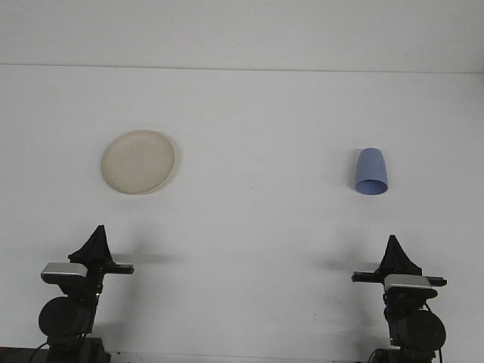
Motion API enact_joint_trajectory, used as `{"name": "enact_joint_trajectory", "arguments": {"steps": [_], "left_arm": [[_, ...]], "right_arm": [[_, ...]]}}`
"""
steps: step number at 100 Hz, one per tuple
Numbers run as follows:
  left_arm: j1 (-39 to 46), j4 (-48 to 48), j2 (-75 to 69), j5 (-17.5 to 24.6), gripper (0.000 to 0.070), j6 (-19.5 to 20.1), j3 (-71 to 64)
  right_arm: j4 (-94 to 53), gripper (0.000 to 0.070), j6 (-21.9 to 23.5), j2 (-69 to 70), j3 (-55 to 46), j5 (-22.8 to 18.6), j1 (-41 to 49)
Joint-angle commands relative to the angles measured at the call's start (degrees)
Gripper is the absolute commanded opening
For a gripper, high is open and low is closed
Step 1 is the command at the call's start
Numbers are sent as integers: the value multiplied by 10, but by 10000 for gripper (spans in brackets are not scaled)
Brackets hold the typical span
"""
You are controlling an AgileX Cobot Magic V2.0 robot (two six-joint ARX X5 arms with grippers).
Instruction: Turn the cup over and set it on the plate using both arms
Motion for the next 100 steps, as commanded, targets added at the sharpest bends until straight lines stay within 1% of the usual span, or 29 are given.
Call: {"name": "enact_joint_trajectory", "arguments": {"steps": [1,46,60,91,95,100], "left_arm": [[-1,7,-1,-3,12,-3,-11],[-1,7,-1,-3,12,-3,-11],[-1,7,-1,-3,12,-3,-11],[-1,7,-1,-3,12,-3,-11],[-1,7,-1,-3,12,-3,-11],[-1,7,-1,-3,12,-3,-11]], "right_arm": [[7,6,8,0,-1,2,0],[7,6,8,0,-1,2,0],[7,6,-1,0,-1,2,0],[11,6,13,0,-1,-4,0],[10,6,30,0,-1,-5,0],[9,6,77,0,-1,-4,0]]}}
